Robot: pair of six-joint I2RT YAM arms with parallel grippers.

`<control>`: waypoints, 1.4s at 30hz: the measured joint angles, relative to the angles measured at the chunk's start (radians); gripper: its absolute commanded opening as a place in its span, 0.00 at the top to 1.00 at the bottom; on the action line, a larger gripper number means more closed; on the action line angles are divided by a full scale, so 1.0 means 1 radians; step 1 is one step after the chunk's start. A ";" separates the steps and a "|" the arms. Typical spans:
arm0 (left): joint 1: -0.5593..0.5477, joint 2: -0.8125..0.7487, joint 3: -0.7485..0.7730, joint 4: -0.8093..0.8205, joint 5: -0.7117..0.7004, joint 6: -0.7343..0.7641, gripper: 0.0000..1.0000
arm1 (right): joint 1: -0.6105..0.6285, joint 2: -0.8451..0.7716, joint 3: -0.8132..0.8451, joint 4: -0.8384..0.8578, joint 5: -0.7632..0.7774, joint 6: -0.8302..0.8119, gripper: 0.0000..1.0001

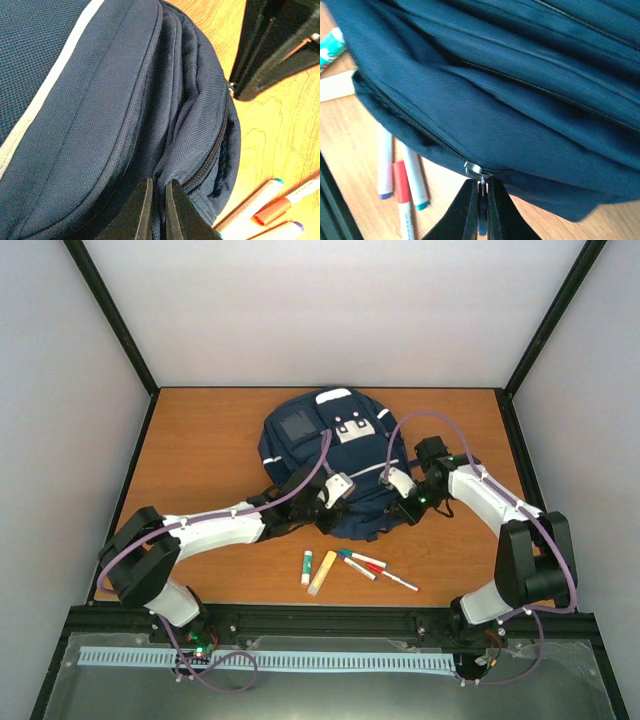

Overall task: Pack the student bag
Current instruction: Zip the student bag at the center of the board.

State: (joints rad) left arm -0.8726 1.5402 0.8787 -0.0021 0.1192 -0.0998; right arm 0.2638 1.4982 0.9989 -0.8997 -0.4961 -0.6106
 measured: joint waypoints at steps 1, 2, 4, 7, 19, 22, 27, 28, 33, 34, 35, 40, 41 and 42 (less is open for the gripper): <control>0.000 -0.004 -0.001 0.000 0.000 0.000 0.99 | -0.011 0.003 0.003 -0.003 0.004 -0.005 0.97; 0.000 -0.008 -0.003 0.000 0.000 0.000 0.99 | -0.027 0.010 0.008 -0.006 0.010 -0.014 0.97; 0.000 -0.018 -0.009 0.000 0.000 0.000 0.99 | -0.053 0.023 0.015 -0.007 0.018 -0.026 0.97; 0.000 -0.038 -0.023 0.001 0.000 0.000 0.99 | -0.089 0.055 0.029 -0.008 0.029 -0.044 0.97; 0.000 -0.130 -0.085 -0.021 -0.005 0.000 0.99 | -0.182 0.185 0.098 -0.003 0.053 -0.066 0.97; 0.000 -0.166 -0.114 -0.021 -0.015 -0.001 0.99 | -0.200 0.209 0.121 0.000 0.068 -0.067 0.97; 0.000 -0.187 -0.134 -0.020 -0.032 -0.001 0.99 | -0.214 0.220 0.128 0.004 0.078 -0.074 0.97; 0.000 -0.187 -0.134 -0.020 -0.035 -0.001 0.99 | -0.216 0.219 0.128 0.005 0.078 -0.074 0.97; -0.003 -0.181 -0.134 -0.012 -0.055 -0.001 0.99 | -0.237 0.197 0.125 0.006 0.073 -0.083 0.97; -0.005 -0.177 -0.134 -0.012 -0.065 -0.001 0.99 | -0.241 0.181 0.118 0.010 0.074 -0.085 0.97; -0.006 -0.172 -0.132 -0.012 -0.075 -0.001 0.99 | -0.243 0.165 0.109 0.015 0.076 -0.085 0.97; -0.014 -0.145 -0.117 -0.016 -0.154 -0.001 0.99 | -0.250 0.071 0.047 0.039 0.076 -0.083 0.97; -0.014 -0.137 -0.108 -0.022 -0.180 -0.001 0.99 | -0.250 0.057 0.036 0.040 0.074 -0.080 0.97; -0.013 -0.130 -0.101 -0.027 -0.201 -0.001 0.99 | -0.249 0.050 0.030 0.042 0.070 -0.078 0.97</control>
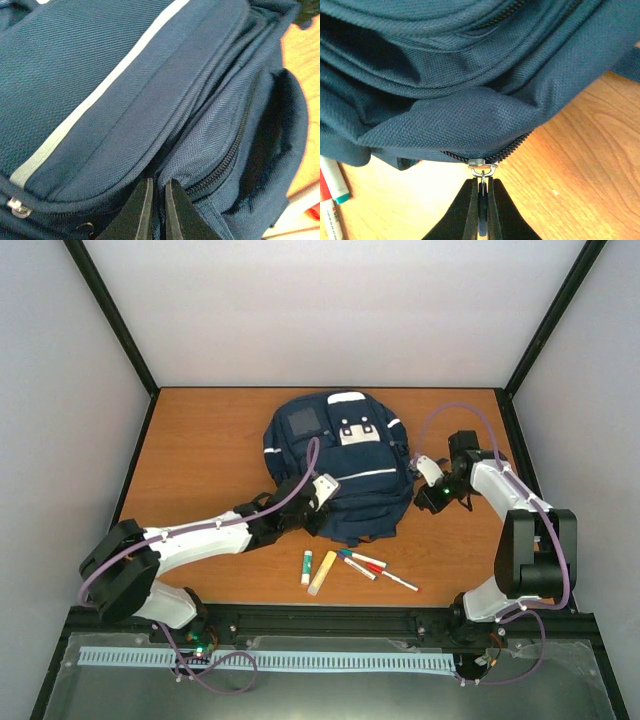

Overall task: Pack the student bag
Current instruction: Zip the student bag at the center of the board.

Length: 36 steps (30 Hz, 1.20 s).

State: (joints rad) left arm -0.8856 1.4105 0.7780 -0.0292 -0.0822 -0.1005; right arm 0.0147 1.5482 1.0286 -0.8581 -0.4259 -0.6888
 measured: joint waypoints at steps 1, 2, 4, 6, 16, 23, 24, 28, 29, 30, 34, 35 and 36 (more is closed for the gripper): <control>0.003 0.007 0.008 -0.004 -0.025 0.000 0.99 | 0.003 -0.006 -0.006 0.002 -0.003 0.004 0.97; 0.007 0.011 0.013 -0.008 -0.047 -0.001 0.99 | 0.011 -0.008 -0.009 0.002 -0.005 0.010 0.97; 0.023 0.011 0.014 -0.011 -0.085 -0.007 0.99 | 0.040 -0.009 -0.011 0.002 -0.007 0.030 0.97; 0.050 0.011 0.014 -0.019 -0.117 -0.021 0.98 | 0.089 -0.008 -0.007 0.002 -0.001 0.056 0.97; 0.129 -0.064 -0.023 0.031 0.001 -0.031 0.44 | 0.276 0.047 0.108 -0.013 -0.007 0.174 0.97; 0.099 0.034 0.074 0.060 0.179 0.010 0.47 | 0.278 0.069 0.116 -0.019 -0.013 0.189 0.97; 0.093 0.066 0.106 0.056 0.206 0.024 0.47 | 0.278 0.069 0.116 -0.019 -0.013 0.190 0.97; 0.074 0.142 0.179 0.048 0.270 0.055 0.48 | 0.278 0.069 0.113 -0.016 -0.016 0.191 0.97; 0.070 0.158 0.193 0.044 0.285 0.061 0.49 | 0.278 0.069 0.113 -0.016 -0.017 0.193 0.97; 0.067 0.171 0.204 0.040 0.297 0.067 0.49 | 0.278 0.069 0.113 -0.016 -0.018 0.193 0.97; 0.054 0.229 0.245 0.021 0.315 0.088 0.58 | 0.278 0.072 0.113 -0.014 -0.023 0.195 0.97; 0.052 0.244 0.252 0.020 0.316 0.095 0.61 | 0.278 0.073 0.113 -0.013 -0.024 0.196 0.97; 0.050 0.257 0.256 0.016 0.317 0.100 0.64 | 0.278 0.073 0.113 -0.014 -0.024 0.197 0.97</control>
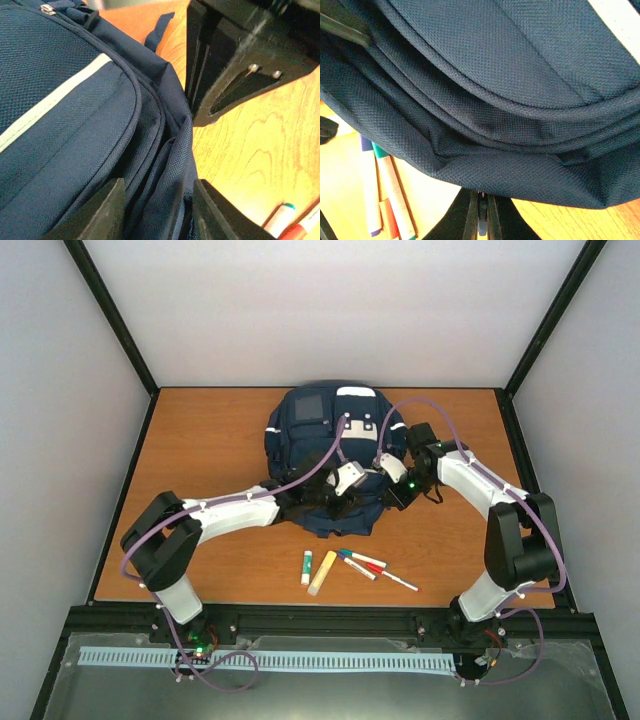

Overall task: Pack the student bag
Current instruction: Zip the student bag at the center of the board.

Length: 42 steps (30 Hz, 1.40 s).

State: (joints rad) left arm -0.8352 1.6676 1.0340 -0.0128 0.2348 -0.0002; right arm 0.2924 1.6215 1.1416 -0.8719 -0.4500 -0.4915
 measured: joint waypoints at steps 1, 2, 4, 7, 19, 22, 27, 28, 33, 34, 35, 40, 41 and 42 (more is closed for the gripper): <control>-0.001 0.010 0.003 -0.005 0.002 0.003 0.67 | 0.000 0.000 0.000 0.000 -0.001 0.000 0.97; -0.002 0.018 0.006 -0.006 0.003 0.003 0.70 | 0.000 0.001 0.000 0.000 -0.001 0.001 0.97; -0.002 0.036 0.017 -0.011 0.010 0.011 0.79 | 0.000 0.002 0.000 0.000 -0.001 0.001 0.97; -0.003 0.062 0.038 -0.014 0.021 0.019 0.91 | 0.000 0.002 -0.002 0.001 0.002 0.001 0.97; -0.013 0.065 0.040 -0.035 0.028 0.024 0.99 | -0.124 0.058 -0.049 0.034 -0.026 -0.075 0.97; -0.017 0.065 0.040 -0.039 0.028 0.023 0.99 | -0.158 0.095 -0.043 0.055 -0.037 -0.098 0.97; -0.024 0.051 0.029 -0.045 0.027 0.019 0.99 | -0.205 0.195 0.031 0.062 -0.039 -0.121 0.97; -0.025 0.043 0.021 -0.046 0.026 0.017 0.99 | -0.211 0.213 0.047 0.063 -0.037 -0.123 0.97; -0.025 0.002 -0.008 -0.055 0.023 0.011 0.99 | -0.230 0.312 0.145 0.071 -0.027 -0.126 0.97; -0.025 -0.002 -0.011 -0.056 0.023 0.010 0.99 | -0.232 0.329 0.163 0.072 -0.025 -0.124 0.97; -0.025 -0.005 -0.013 -0.056 0.023 0.009 0.99 | -0.232 0.346 0.182 0.076 -0.020 -0.121 0.97; -0.026 -0.006 -0.015 -0.058 0.023 0.004 0.99 | -0.234 0.406 0.256 0.083 0.000 -0.104 0.97; -0.026 -0.006 -0.015 -0.059 0.023 0.004 0.99 | -0.234 0.416 0.270 0.084 0.004 -0.101 0.97; -0.026 -0.006 -0.015 -0.059 0.023 0.004 0.99 | -0.235 0.426 0.285 0.084 0.008 -0.095 0.97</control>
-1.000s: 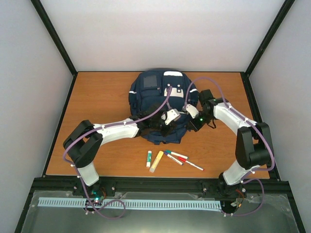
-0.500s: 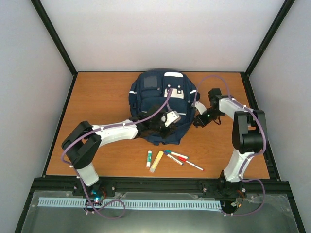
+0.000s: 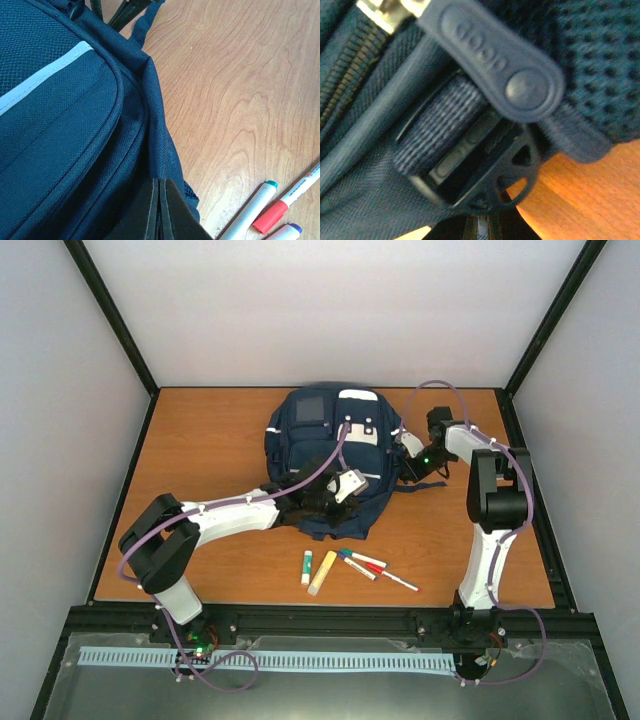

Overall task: Pack the student bag
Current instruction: Zip the student bag at the center of the board.

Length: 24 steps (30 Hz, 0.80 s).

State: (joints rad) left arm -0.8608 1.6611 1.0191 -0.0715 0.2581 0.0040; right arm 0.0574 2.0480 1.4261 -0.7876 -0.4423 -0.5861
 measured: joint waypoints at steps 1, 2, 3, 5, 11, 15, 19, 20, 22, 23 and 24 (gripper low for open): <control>0.000 0.000 0.000 0.000 0.000 0.000 0.99 | 0.000 0.008 0.010 0.002 0.003 0.004 0.97; 0.000 0.000 0.000 0.000 0.000 0.000 0.99 | 0.000 0.013 0.017 0.002 0.005 0.006 0.97; 0.000 0.000 0.000 0.000 0.000 -0.001 0.99 | 0.000 0.017 0.024 0.002 0.006 0.010 0.97; 0.000 0.000 0.000 0.000 0.001 -0.002 0.99 | 0.000 0.022 0.030 0.004 0.012 0.017 0.97; 0.000 0.000 -0.001 0.000 0.001 -0.008 0.99 | 0.000 0.027 0.033 0.026 0.020 0.043 0.95; 0.000 0.000 -0.001 0.000 0.001 -0.010 0.99 | 0.000 0.030 0.033 0.037 0.017 0.057 0.92; 0.000 0.000 -0.001 0.000 0.001 -0.019 0.94 | -0.005 0.024 0.016 0.056 0.005 0.060 0.83; 0.000 0.000 -0.001 0.000 0.000 -0.022 0.91 | -0.006 0.019 0.003 0.069 0.008 0.061 0.81; 0.000 0.000 -0.001 0.000 0.000 -0.031 0.84 | -0.012 0.002 -0.030 0.084 0.013 0.060 0.78; -0.002 0.000 -0.001 0.000 0.000 -0.036 0.79 | -0.015 -0.011 -0.049 0.085 0.013 0.059 0.77; -0.003 0.000 -0.001 0.000 -0.003 -0.045 0.73 | -0.017 -0.026 -0.064 0.084 0.016 0.060 0.75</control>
State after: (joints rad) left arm -0.8642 1.6611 1.0180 -0.0719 0.2550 -0.0406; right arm 0.0402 2.0220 1.3617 -0.7036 -0.4259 -0.5266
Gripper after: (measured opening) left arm 0.144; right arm 0.211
